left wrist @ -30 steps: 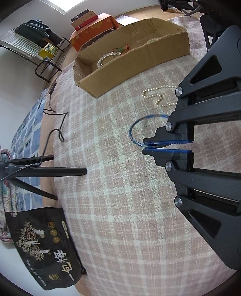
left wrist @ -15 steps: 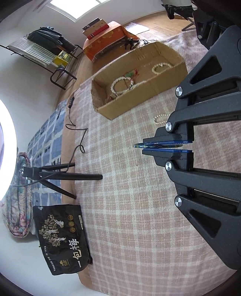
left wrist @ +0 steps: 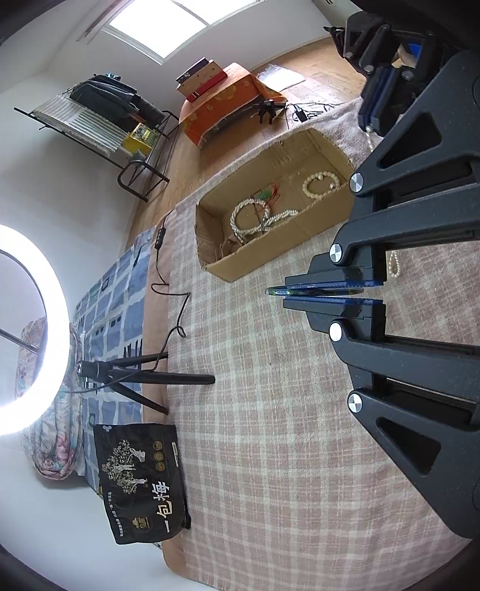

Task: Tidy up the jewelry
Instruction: 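Carry black ring in left tool over box while right tool lifts pearl strand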

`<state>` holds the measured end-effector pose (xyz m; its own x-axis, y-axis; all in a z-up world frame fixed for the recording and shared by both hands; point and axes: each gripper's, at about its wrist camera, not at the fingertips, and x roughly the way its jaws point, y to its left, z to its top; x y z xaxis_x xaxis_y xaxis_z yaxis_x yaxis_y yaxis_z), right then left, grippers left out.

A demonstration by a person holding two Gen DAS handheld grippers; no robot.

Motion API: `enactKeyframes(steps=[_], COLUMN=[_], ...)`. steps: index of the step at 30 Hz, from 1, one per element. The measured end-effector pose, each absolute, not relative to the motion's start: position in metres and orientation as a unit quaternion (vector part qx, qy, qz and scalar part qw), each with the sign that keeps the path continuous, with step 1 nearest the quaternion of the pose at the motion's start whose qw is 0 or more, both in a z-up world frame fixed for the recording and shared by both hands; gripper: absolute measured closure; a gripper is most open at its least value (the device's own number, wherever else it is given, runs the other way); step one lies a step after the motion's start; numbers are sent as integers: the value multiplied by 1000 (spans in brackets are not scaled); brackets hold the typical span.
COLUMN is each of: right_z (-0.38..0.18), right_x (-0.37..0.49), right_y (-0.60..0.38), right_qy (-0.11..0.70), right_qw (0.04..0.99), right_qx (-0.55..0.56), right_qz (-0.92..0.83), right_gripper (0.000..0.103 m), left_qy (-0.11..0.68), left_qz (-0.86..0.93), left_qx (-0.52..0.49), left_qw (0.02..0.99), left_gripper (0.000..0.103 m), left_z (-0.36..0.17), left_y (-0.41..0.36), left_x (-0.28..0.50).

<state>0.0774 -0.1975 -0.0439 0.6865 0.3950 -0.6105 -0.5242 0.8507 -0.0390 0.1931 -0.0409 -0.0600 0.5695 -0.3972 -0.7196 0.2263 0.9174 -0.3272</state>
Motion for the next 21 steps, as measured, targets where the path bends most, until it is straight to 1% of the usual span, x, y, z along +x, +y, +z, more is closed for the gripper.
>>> enactKeyframes(steps=[7, 14, 21], right_z=[-15, 16, 26], right_x=[70, 68, 83], right_y=[-220, -253, -281], right_qy=[276, 252, 245], right_qw=[927, 942, 950], right_qx=[-98, -92, -86], right_qz=[232, 200, 172], right_gripper=[102, 102, 102], left_qy=[416, 407, 401], left_qz=[-205, -238, -259], left_qx=[-104, -85, -77], left_qw=[880, 878, 875], left_gripper=[102, 102, 102], left_z=[-44, -32, -25], left_y=[-57, -84, -107], left_x=[181, 167, 164])
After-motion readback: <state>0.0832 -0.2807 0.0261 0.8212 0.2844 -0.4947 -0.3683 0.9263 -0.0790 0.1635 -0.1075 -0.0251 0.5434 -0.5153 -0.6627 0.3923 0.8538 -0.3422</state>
